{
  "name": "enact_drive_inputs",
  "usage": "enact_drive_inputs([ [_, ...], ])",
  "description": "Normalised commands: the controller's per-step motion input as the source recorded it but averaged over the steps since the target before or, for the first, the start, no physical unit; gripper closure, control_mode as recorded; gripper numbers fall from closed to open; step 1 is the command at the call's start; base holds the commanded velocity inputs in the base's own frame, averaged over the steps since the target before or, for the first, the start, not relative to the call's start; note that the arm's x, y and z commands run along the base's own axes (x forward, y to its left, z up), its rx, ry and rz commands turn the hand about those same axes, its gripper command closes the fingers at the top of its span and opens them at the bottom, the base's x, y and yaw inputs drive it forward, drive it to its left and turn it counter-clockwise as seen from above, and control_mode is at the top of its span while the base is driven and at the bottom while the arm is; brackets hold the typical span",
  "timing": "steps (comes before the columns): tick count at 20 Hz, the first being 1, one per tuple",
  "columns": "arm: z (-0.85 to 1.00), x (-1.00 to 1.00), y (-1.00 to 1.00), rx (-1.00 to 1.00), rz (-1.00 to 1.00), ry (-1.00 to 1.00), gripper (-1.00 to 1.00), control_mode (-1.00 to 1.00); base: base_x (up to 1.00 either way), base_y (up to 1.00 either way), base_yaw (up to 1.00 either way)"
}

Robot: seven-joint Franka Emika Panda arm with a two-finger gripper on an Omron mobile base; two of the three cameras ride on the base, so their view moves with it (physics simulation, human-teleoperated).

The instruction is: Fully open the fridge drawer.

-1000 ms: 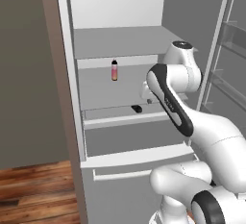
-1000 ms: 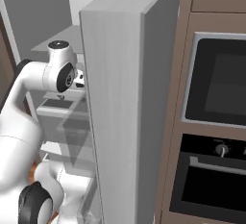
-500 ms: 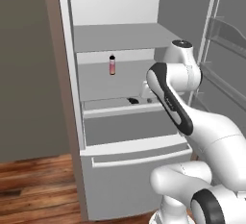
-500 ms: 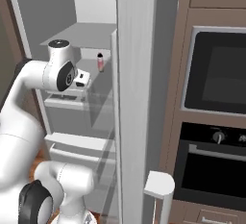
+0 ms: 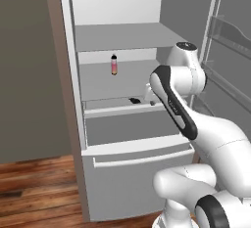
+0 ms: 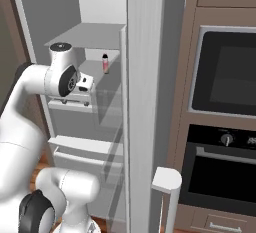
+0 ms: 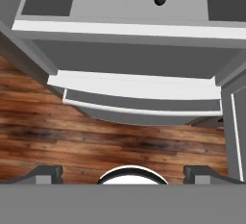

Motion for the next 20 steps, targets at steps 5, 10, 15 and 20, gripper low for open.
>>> enact_drive_inputs([
  [5, -0.08, 0.18, 0.00, 0.00, 0.00, 0.00, -1.00, -1.00, 0.00, 0.00, 0.00],
  [10, -0.22, 0.65, 0.00, 0.00, 0.00, 0.00, -1.00, -1.00, 0.00, 0.00, 0.00],
  [15, -0.29, 0.58, 0.00, 0.00, 0.00, 0.00, -1.00, -1.00, 0.00, 0.00, 0.00],
  [20, -0.32, 0.46, 0.00, 0.00, 0.00, 0.00, -1.00, -1.00, 0.00, 0.00, 0.00],
])
